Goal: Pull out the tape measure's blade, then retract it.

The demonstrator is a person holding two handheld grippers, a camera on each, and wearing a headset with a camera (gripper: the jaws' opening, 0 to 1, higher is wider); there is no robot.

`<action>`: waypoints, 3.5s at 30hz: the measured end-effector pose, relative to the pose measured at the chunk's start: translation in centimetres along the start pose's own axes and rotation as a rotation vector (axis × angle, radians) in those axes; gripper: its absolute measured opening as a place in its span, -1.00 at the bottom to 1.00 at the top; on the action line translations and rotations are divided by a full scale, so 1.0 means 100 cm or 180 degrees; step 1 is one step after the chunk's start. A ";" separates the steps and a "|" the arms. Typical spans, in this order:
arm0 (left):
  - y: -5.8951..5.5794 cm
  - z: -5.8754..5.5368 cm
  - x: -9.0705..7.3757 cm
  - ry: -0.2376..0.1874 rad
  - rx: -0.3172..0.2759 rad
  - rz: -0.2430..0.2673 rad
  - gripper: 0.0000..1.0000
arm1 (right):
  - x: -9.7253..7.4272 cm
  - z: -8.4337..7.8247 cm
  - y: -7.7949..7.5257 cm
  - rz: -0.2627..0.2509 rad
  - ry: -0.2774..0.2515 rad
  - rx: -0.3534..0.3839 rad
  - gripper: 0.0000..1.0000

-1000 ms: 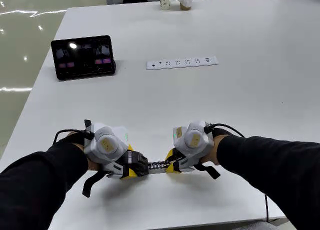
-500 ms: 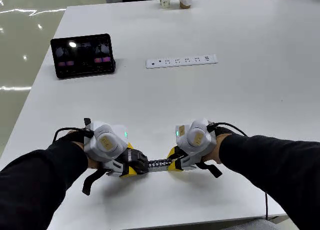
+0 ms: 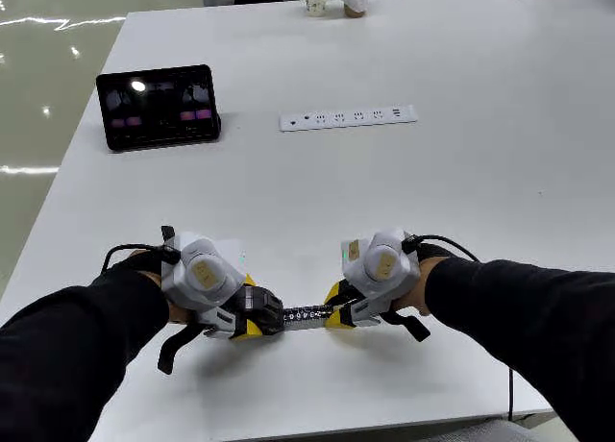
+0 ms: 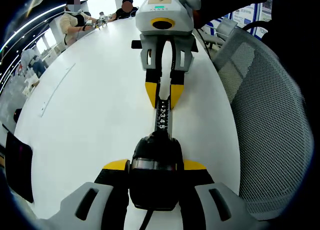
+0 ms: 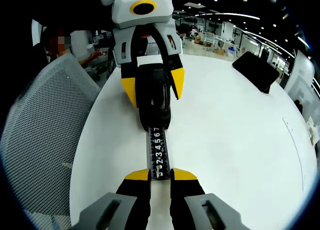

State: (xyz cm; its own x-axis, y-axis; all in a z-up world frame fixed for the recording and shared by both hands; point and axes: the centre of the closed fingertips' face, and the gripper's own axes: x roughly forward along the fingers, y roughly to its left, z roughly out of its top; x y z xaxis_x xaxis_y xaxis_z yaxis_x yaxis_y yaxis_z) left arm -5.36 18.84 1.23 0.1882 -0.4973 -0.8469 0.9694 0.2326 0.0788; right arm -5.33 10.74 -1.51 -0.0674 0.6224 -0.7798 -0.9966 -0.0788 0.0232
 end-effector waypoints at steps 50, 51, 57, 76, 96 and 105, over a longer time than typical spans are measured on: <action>-0.001 0.001 0.000 -0.0024 0.0015 -0.0008 -0.35 | -0.020 -0.024 -0.003 0.0002 0.0012 0.0059 -0.78; -0.001 0.001 0.000 -0.0025 0.0013 -0.0007 -0.35 | -0.021 -0.025 -0.003 -0.0001 0.0009 0.0062 -0.78; -0.001 0.001 0.000 -0.0026 0.0010 -0.0007 -0.35 | -0.024 -0.028 -0.003 -0.0003 0.0010 0.0051 -0.78; -0.001 0.001 0.000 -0.0027 0.0009 -0.0003 -0.35 | -0.030 -0.034 -0.003 -0.0008 0.0013 0.0047 -0.78; -0.001 0.002 0.000 -0.0025 0.0004 0.0003 -0.35 | -0.038 -0.045 -0.006 -0.0014 0.0024 0.0077 -0.78; 0.000 0.002 0.000 -0.0029 0.0008 0.0002 -0.35 | -0.041 -0.049 -0.006 -0.0030 0.0029 0.0101 -0.78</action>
State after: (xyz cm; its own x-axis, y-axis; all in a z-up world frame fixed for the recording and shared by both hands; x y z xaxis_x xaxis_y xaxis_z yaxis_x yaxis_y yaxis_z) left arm -5.37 18.69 1.33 0.1902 -0.5047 -0.8421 0.9697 0.2308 0.0807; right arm -4.22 4.38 -1.44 -0.0577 0.6157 -0.7858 -0.9982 -0.0482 0.0355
